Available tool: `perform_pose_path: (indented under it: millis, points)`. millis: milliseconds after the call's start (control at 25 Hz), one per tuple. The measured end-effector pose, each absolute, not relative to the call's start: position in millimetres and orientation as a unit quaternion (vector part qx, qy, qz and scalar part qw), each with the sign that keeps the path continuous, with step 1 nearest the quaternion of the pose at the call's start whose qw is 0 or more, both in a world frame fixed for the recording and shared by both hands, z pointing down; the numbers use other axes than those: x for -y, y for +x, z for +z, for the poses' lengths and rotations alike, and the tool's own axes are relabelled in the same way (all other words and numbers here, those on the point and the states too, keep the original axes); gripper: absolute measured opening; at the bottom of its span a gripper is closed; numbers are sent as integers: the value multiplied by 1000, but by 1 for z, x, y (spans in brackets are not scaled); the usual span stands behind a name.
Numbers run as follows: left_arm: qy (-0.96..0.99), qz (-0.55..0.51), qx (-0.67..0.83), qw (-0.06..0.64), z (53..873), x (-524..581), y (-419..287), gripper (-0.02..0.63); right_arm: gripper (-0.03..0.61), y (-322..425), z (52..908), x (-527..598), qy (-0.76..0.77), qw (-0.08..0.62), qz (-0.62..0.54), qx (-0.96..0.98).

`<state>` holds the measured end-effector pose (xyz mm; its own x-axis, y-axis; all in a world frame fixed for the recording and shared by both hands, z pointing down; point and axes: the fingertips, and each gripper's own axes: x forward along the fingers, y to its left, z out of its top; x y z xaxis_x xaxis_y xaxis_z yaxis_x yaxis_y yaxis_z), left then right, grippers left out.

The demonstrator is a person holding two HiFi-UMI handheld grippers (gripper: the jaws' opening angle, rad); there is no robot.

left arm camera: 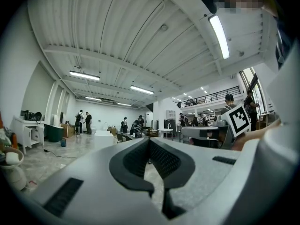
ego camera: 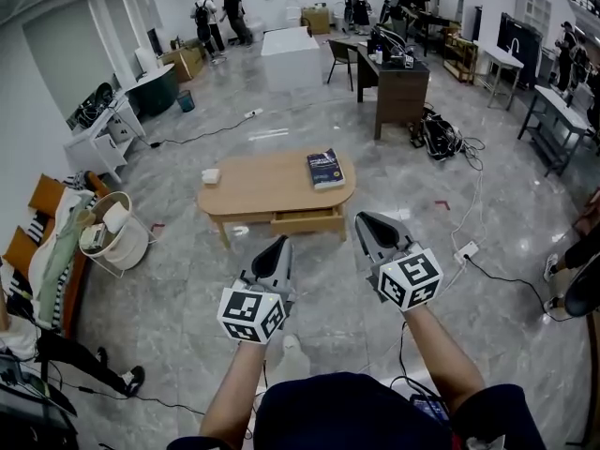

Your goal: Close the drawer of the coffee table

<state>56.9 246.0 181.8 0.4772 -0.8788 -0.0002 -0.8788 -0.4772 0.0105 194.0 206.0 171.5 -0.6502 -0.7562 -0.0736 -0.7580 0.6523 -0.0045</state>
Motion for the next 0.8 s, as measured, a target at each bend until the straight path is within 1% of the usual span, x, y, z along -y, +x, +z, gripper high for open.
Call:
perform_pose_path:
  millis: [480,800]
  points:
    - [858,1,513,11,190,-233,54,0,18,190,178,-194,-414,36,7,-910]
    - [857,2,515,13,195,-206,49,0,18,188,183,-170,-417,31,4,-909]
